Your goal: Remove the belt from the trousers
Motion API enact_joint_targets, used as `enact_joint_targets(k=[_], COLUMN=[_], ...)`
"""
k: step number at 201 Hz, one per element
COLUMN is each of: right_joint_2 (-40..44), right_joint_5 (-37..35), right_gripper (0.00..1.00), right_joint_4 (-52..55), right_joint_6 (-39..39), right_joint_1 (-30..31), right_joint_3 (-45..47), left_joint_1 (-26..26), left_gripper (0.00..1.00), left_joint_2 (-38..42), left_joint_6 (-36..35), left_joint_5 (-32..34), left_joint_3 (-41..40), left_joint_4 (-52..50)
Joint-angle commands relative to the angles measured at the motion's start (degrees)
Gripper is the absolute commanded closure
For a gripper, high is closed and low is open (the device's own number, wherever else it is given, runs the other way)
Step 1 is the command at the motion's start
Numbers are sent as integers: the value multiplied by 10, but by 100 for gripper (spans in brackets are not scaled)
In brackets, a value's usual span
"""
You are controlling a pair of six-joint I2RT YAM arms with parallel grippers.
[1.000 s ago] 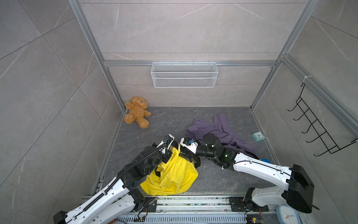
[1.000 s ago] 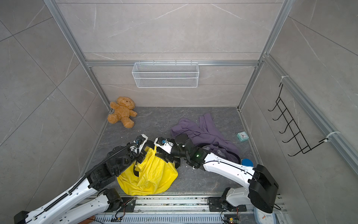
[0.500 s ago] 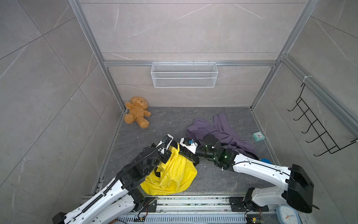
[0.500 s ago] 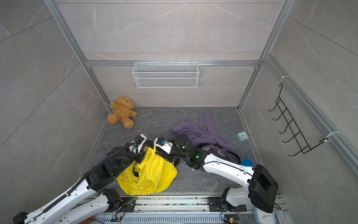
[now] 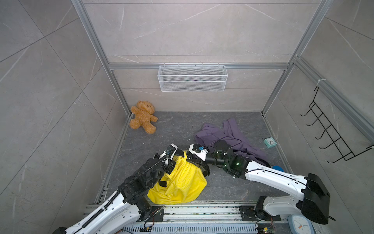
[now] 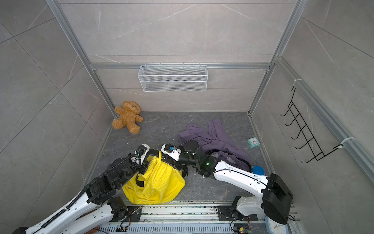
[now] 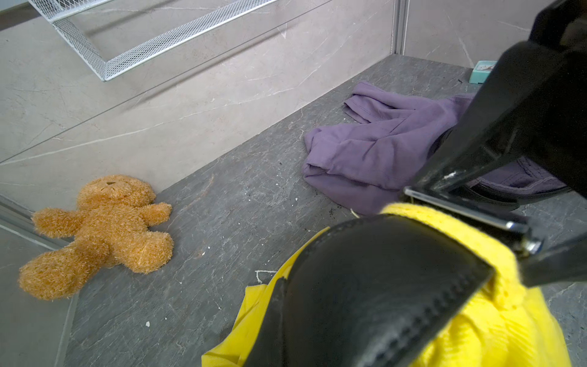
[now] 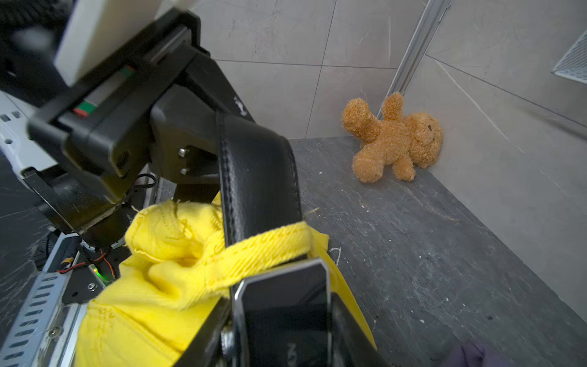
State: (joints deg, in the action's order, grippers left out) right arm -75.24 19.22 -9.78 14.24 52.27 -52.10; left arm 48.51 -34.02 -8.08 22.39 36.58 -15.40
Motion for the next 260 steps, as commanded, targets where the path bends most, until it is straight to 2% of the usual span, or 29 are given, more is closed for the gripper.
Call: enact_joint_targets(k=[1,24,53,96,148,192,208,229,253,260], right_joint_2=[24,31,37,50,47,61,62,51,26,23], right_joint_5=[9,25,28,20,31,-33,-19,-32,-86,-97], right_gripper=[87,96,100,100,100,100,100,100,100,100], right_joint_4=[6,11,20,22,19,50,75,123,191,204], right_joint_6=[-35,-48,-57,-72,-82,-82,-51,13,67,76], right_joint_1=[-31,-50,-66,-88,-97,-107,-93,-41,2,7], right_joint_3=[7,7,9,22,22,27,15,-27,-86,-96], left_joint_1=[-7,-7,-8,-7,-7,-7,-8,-7,-8,-8], left_gripper=[100,100,100,100,100,100,100,100,67,61], left_joint_2=[39,68,95,135,152,190,184,96,-10,-28], left_joint_6=[34,39,49,61,63,66,59,70,58,48], left_joint_5=[72,110,144,193,195,245,200,104,42,26], left_joint_3=[-9,-34,-45,-53,-54,-64,-67,-45,-6,1], left_joint_4=[25,32,24,12,10,14,13,7,32,44])
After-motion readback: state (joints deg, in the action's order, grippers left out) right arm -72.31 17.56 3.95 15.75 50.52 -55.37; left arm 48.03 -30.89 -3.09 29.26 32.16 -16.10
